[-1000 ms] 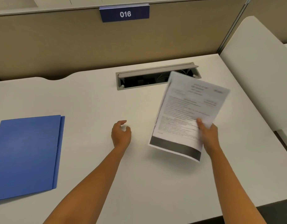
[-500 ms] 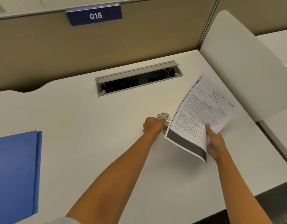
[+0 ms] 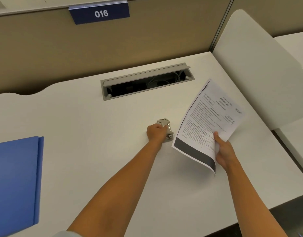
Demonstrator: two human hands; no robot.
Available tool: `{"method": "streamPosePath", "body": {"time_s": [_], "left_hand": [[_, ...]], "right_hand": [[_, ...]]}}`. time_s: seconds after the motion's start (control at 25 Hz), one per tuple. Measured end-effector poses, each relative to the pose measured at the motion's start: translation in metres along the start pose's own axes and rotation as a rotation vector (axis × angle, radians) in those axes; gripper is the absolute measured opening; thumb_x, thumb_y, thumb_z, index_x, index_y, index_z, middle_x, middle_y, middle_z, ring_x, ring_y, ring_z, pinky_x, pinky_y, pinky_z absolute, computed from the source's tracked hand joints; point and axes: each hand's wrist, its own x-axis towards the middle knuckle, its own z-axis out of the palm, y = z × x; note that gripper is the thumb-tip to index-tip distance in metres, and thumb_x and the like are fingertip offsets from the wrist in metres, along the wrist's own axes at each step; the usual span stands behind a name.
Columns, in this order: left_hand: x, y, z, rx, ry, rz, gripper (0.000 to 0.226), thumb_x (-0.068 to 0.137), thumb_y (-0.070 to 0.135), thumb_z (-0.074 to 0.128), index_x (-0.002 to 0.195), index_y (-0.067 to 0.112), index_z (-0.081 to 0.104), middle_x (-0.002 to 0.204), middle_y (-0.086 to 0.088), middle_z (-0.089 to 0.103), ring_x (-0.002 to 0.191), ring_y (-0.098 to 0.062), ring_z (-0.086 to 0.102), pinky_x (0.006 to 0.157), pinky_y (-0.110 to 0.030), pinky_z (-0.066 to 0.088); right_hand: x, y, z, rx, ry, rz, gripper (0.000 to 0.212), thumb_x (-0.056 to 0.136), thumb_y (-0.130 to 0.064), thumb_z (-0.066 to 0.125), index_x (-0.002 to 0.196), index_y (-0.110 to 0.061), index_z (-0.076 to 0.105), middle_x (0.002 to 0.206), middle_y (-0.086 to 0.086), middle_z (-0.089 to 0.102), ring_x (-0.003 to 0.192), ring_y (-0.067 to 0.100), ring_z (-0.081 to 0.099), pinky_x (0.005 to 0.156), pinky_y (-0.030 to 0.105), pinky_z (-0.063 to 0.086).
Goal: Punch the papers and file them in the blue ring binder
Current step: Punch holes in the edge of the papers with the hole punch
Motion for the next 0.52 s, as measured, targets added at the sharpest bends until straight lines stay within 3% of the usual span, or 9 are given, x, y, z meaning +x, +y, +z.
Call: {"method": "streamPosePath", "body": {"time_s": [0.12,0.36,0.52], "left_hand": [[0.003,0.001,-0.036,-0.015,0.014,0.027,0.025,0.084,0.021,0.070,0.069,0.013,0.052,0.069,0.000,0.052,0.057,-0.011,0.044,0.048,-0.019,0.033],[0.008,-0.011,-0.127,-0.039,0.133,0.014,0.019,0.085,0.021,0.071,0.072,0.011,0.061,0.073,0.001,0.056,0.064,-0.013,0.048,0.053,-0.023,0.036],[0.003,-0.031,-0.182,-0.021,0.196,-0.029,0.014,0.086,0.020,0.070,0.080,0.008,0.066,0.079,-0.002,0.058,0.071,-0.016,0.051,0.053,-0.022,0.037]], "right_hand": [[0.004,0.001,0.019,-0.057,-0.011,0.008,0.043,0.092,-0.031,0.056,0.134,-0.024,0.048,0.124,0.004,0.064,0.114,0.027,0.061,0.095,0.051,0.049],[0.001,0.015,0.078,-0.225,-0.061,-0.016,0.032,0.092,-0.033,0.056,0.123,-0.024,0.054,0.114,-0.002,0.066,0.102,0.021,0.062,0.077,0.036,0.053],[-0.002,0.035,0.111,-0.344,-0.106,-0.021,0.036,0.091,-0.036,0.058,0.122,-0.019,0.055,0.108,-0.003,0.066,0.099,0.022,0.062,0.082,0.041,0.050]]}}
